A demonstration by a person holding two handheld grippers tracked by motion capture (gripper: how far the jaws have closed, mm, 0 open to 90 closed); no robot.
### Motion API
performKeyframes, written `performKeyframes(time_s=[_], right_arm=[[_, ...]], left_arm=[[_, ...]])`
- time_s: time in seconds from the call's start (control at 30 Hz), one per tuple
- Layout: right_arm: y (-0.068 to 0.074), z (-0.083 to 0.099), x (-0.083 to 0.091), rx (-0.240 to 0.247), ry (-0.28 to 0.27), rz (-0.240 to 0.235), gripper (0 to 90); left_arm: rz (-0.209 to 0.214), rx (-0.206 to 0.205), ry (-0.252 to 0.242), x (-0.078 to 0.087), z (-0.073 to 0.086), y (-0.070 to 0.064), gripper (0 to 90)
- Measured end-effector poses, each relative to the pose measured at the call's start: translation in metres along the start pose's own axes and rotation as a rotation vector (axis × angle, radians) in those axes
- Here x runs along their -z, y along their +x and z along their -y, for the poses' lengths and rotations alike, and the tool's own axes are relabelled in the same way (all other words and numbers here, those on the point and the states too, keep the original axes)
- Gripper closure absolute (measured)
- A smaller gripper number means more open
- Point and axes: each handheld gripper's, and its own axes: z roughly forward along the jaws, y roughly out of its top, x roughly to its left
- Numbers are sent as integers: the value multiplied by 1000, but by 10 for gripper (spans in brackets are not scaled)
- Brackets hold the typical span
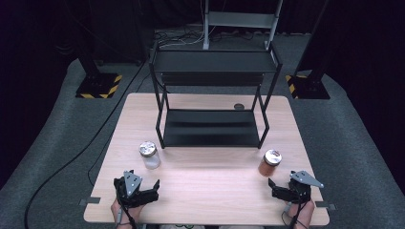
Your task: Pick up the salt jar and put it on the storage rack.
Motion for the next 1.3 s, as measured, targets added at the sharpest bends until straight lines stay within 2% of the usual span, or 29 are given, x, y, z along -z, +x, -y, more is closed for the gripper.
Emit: performKeyframes(time_s=[0.27, 0.53, 0.83, 1.03, 1.3], right_arm=[[0, 0, 0, 1, 2, 0, 5], [0, 0, 0, 7, 2, -2, 5], [0, -2, -2, 22, 13, -6, 1], [2, -3, -2, 21, 15, 4, 1], [1, -2, -1, 21, 10, 0, 0]], left_arm=[[-7, 7, 24, -5, -8, -1, 0], [1, -11, 54, -11, -22, 1, 0], [4, -6, 64, -26, -36, 8, 0], [12, -11, 81, -39, -47, 17, 0], [14, -16, 96, -54, -55, 21, 0]])
